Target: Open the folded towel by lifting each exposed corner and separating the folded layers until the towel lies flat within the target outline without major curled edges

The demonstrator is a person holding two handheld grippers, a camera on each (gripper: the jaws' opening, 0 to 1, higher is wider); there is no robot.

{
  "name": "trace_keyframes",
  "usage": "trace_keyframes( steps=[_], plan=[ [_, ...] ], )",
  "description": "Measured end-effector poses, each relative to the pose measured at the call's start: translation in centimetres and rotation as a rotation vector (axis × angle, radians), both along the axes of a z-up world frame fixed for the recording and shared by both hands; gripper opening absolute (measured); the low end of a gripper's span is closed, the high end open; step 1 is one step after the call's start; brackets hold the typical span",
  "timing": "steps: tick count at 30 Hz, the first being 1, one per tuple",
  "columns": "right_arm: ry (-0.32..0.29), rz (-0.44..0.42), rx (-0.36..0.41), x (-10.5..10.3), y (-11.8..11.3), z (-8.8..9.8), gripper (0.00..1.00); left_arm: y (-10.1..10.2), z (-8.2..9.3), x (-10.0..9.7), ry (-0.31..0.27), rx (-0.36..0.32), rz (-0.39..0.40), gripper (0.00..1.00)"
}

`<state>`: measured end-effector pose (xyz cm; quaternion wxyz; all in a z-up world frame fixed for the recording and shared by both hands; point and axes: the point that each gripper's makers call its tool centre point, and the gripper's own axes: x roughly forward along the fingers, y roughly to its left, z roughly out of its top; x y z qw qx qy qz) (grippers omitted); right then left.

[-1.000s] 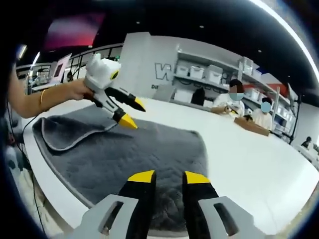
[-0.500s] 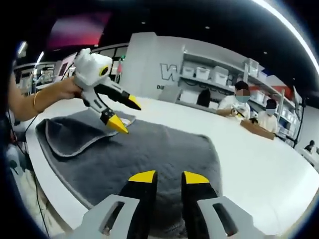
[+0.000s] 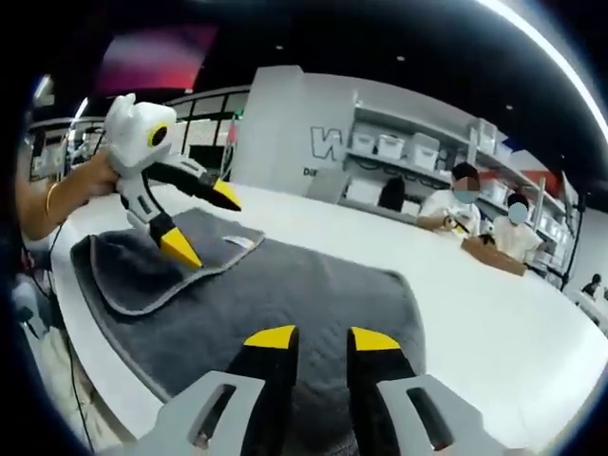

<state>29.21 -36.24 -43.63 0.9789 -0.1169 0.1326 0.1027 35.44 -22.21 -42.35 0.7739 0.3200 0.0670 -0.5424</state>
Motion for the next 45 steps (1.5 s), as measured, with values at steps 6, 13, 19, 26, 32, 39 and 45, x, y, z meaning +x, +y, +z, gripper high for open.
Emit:
trace_keyframes(
  steps=[6,13,19,26,32,39,45],
  plan=[
    [-0.005,0.003,-0.017,0.0,0.2,0.5,0.15,1.3,0.2,-2.3,0.008,-0.024,0.014,0.56],
    [-0.007,0.011,-0.018,-0.2,0.9,0.6,0.15,1.7,1.0,-4.1,0.008,-0.063,0.004,0.56],
    [0.000,0.028,-0.020,-0.1,1.7,0.6,0.16,2.2,0.2,-4.9,-0.087,-0.010,0.013,0.52],
    [-0.005,0.052,-0.032,0.4,2.5,1.3,0.16,2.7,-0.5,-6.7,-0.063,-0.005,0.015,0.54],
    [-0.015,0.069,-0.037,0.6,3.3,1.7,0.16,2.8,-1.8,-8.5,-0.073,0.018,0.008,0.54],
    [-0.006,0.086,-0.037,0.7,4.0,1.4,0.16,2.9,-2.8,-9.5,-0.024,0.005,0.010,0.53],
    [-0.001,0.099,-0.034,0.6,4.6,1.1,0.16,3.2,-3.4,-9.8,-0.039,0.033,0.014,0.52]
  ],
)
